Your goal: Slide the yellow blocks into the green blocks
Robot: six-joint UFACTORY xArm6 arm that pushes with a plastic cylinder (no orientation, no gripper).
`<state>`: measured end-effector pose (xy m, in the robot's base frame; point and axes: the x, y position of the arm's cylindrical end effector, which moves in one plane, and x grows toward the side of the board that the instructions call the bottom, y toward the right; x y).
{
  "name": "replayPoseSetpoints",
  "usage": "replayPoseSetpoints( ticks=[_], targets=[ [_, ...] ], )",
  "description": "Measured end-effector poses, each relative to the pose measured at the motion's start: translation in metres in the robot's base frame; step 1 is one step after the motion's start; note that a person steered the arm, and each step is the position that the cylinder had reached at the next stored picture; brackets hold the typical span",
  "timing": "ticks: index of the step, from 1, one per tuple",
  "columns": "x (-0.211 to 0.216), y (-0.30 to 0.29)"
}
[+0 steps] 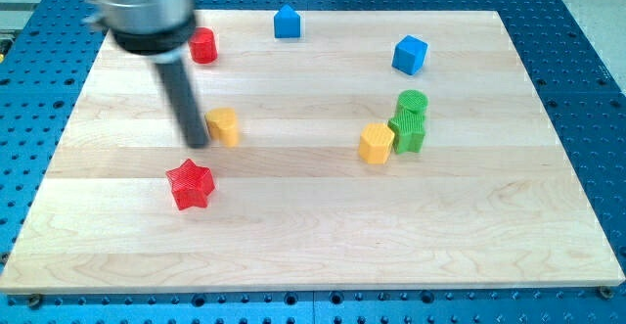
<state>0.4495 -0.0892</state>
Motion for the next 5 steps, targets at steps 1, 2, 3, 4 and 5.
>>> replayPoseSetpoints(
  ticks=[1,2,3,4,5],
  targets=[
    [0.0,0.103],
    [-0.011,0.011],
    [-0.038,0.081],
    [-0.058,0.094],
    [-0.024,0.153]
  ],
)
